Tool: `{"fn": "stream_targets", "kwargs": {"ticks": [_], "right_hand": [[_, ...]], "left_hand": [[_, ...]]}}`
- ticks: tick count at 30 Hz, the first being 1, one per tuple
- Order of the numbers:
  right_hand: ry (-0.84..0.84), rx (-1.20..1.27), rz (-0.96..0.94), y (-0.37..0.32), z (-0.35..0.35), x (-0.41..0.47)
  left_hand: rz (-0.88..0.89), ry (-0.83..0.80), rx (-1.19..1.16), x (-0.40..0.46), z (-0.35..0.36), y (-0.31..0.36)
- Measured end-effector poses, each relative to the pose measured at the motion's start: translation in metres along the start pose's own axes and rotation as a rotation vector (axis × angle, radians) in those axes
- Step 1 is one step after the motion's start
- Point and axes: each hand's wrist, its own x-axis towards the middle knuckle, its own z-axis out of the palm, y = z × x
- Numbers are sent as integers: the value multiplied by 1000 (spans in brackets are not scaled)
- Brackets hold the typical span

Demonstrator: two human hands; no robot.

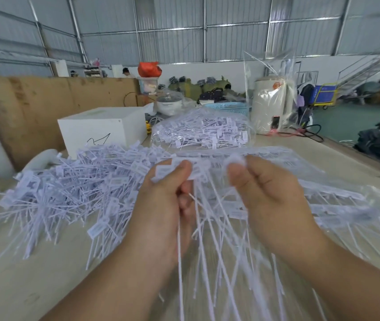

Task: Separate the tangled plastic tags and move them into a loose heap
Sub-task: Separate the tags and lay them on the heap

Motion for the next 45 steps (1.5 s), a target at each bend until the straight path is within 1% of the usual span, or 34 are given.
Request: {"fn": "stream_targets", "kwargs": {"ticks": [2, 3, 4, 7, 8, 10, 15, 18, 20, 21, 23, 26, 30, 34, 37, 40, 43, 45], "right_hand": [[91, 99, 55, 2, -12, 5], [82, 117, 75, 4, -18, 8], [23, 123, 93, 6, -23, 9], [-294, 122, 158, 13, -17, 5], [-353, 93, 170, 16, -14, 4], [-388, 43, 170, 22, -10, 1], [-428, -19, 193, 24, -12, -2], [-457, -41, 203, 22, -13, -2], [-502, -54, 220, 19, -13, -2], [-538, -49, 223, 16, -13, -1], [-596, -23, 240, 13, -16, 4], [-632, -116, 292, 11, -28, 11], [-659, -130, 357, 12, -31, 10], [-650, -106, 372, 15, -27, 8], [-651, -73, 381, 16, -25, 7], [-642, -45, 387, 16, -22, 6], [-611, -28, 381, 15, -19, 5], [-586, -11, 380, 14, -17, 5]], "left_hand": [[-35, 79, -63, 9, -11, 12], [-4, 83, -37, 12, -15, 17], [44, 56, 33, 14, -17, 18], [167, -125, 302, 4, -8, 8], [192, -175, 362, 0, -5, 2], [222, -224, 440, -5, -2, -4], [139, -320, 573, 0, -9, 1], [62, -383, 606, 4, -13, 5], [70, -417, 629, 3, -14, 6], [110, -408, 630, 2, -14, 6], [203, -324, 597, 3, -13, 6], [216, -220, 511, 8, -16, 11], [96, -224, 522, 7, -15, 11], [7, -242, 495, 5, -15, 9], [20, -224, 497, 5, -15, 7], [38, -248, 379, 5, -12, 5], [59, -240, 310, 6, -12, 4], [35, -235, 266, 8, -13, 3]]}}
